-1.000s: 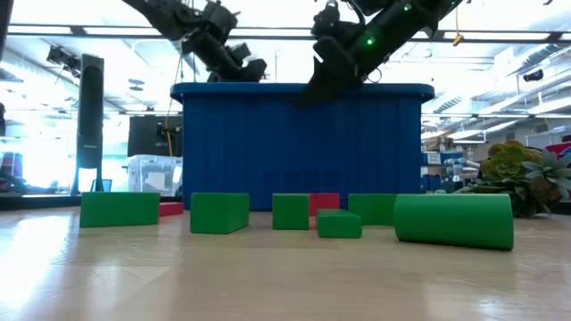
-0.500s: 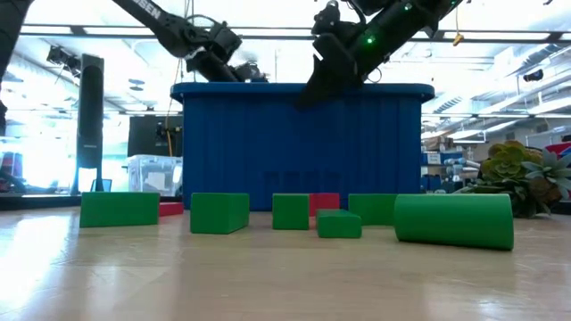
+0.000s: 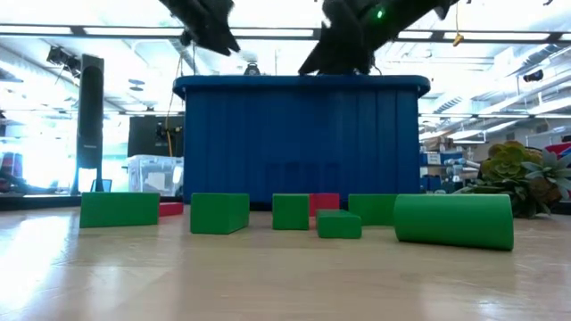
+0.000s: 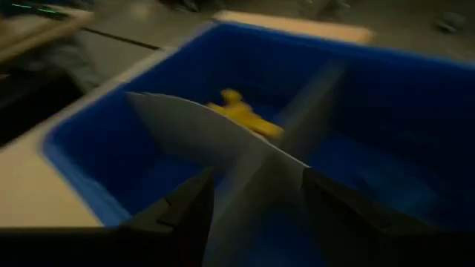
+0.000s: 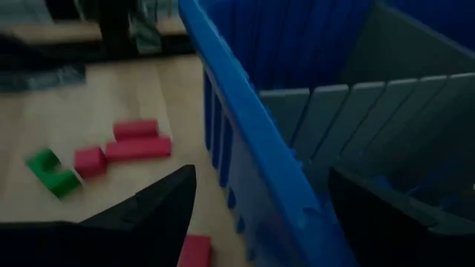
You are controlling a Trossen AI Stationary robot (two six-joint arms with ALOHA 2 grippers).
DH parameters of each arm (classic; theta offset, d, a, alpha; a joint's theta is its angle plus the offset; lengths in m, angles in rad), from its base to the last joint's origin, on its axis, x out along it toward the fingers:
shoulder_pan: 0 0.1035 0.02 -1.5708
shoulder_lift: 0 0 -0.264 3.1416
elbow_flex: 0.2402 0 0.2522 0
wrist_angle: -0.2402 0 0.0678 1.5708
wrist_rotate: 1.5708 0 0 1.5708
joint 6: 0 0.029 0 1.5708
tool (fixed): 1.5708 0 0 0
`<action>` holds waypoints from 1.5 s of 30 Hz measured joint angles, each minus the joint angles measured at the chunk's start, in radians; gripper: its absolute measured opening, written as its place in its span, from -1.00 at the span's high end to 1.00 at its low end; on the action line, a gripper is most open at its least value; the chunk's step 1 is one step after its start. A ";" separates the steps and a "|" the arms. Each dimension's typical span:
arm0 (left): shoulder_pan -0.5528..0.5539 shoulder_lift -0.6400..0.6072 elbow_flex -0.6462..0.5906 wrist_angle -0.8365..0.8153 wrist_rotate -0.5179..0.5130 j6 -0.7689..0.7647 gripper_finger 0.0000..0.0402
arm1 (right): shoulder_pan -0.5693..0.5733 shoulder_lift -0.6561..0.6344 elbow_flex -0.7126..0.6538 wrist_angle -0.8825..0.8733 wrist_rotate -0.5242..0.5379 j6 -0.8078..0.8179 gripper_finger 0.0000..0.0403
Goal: Sort Items/Unsort Items
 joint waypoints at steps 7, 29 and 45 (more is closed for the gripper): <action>-0.267 -0.197 -0.137 -0.227 -0.190 -0.189 -0.06 | 0.106 -0.067 0.001 -0.007 0.046 0.045 -0.51; -0.731 -0.192 -0.655 -0.255 -0.280 -1.073 -0.06 | 0.255 0.195 0.002 0.095 0.200 0.113 -0.51; -0.697 0.088 -0.721 -0.098 -0.145 -1.118 -0.06 | 0.229 0.282 0.001 0.225 0.198 0.148 -0.51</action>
